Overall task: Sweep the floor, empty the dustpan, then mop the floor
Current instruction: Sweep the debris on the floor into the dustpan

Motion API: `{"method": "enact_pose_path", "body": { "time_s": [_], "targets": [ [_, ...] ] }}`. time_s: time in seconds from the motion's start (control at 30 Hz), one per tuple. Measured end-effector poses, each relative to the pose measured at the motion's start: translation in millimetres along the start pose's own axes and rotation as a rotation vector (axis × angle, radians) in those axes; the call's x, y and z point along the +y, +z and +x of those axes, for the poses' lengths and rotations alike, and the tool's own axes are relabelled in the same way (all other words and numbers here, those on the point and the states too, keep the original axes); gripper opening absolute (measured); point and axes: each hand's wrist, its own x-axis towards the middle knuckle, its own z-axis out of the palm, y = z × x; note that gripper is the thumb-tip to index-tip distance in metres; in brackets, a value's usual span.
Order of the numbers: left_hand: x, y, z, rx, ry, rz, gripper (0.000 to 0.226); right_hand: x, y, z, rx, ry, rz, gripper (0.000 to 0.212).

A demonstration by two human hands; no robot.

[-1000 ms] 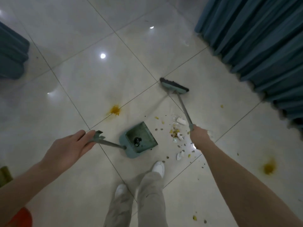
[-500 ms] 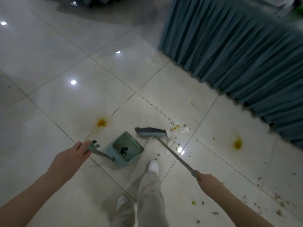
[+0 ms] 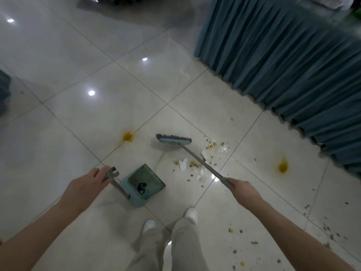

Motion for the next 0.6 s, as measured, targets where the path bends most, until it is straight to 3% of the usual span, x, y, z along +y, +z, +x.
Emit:
{"method": "enact_pose_path", "body": {
  "time_s": [0.13,0.2,0.23,0.3,0.33,0.5,0.6],
  "targets": [
    [15.4,2.2,0.1,0.073,-0.085,-0.082,0.059,-34.6,-5.3,67.8,0.028,-0.043,0.008,0.029],
    [20.5,2.1,0.5,0.051,-0.061,-0.019,0.036,-49.1,-3.3,95.2,0.009,-0.074,-0.018,0.029],
    [22.9,1.2,3.2,0.051,-0.027,0.011,0.039,-54.9,-2.3,105.4,-0.003,-0.083,-0.036,0.030],
    [30.9,-4.7,7.1,0.024,-0.023,0.034,0.073,-60.9,3.2,118.9,-0.044,-0.091,-0.080,0.029],
    [35.5,-4.6,8.4,0.043,-0.031,0.045,0.079,-59.9,6.7,122.8,-0.069,-0.098,-0.097,0.030],
    [55.5,1.1,14.9,0.085,-0.100,0.047,0.062,-15.4,30.4,109.1,-0.130,-0.102,-0.185,0.034],
    [65.0,1.3,12.8,0.032,0.004,0.125,0.058,25.1,38.5,80.4,-0.151,-0.122,-0.270,0.040]
  ]
}}
